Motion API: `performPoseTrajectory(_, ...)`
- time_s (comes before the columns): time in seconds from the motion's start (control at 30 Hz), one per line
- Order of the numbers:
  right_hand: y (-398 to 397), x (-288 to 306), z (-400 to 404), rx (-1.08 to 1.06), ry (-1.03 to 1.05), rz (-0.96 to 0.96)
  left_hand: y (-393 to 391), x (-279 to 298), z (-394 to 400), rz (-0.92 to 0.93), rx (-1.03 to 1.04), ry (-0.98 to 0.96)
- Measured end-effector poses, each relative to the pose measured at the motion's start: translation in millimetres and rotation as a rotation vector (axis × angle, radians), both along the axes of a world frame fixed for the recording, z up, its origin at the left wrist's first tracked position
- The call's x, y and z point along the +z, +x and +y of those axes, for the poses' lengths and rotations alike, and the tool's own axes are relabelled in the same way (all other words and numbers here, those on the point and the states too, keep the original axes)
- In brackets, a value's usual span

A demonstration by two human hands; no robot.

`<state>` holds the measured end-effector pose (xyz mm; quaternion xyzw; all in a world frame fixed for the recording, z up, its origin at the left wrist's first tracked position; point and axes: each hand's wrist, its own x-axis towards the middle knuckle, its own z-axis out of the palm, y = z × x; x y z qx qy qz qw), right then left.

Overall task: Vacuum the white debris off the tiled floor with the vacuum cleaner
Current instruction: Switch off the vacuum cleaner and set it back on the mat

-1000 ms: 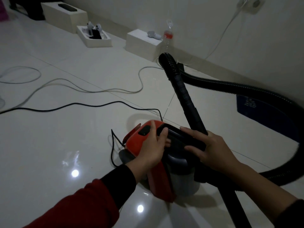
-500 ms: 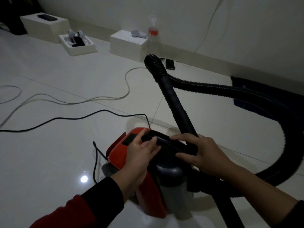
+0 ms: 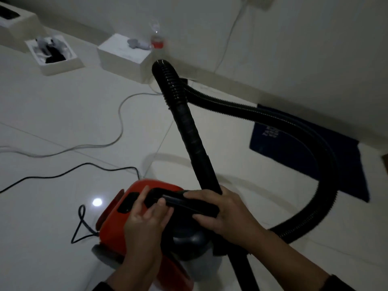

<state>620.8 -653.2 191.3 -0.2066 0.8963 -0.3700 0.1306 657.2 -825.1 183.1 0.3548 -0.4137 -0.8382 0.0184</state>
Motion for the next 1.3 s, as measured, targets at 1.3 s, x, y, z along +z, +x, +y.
performPoseTrajectory(1.3, -611.3, 42.3, 511.6, 0.587, 0.236, -0.043, -547.3, 18.8, 543.1, -0.13, 0.326, 0.174)
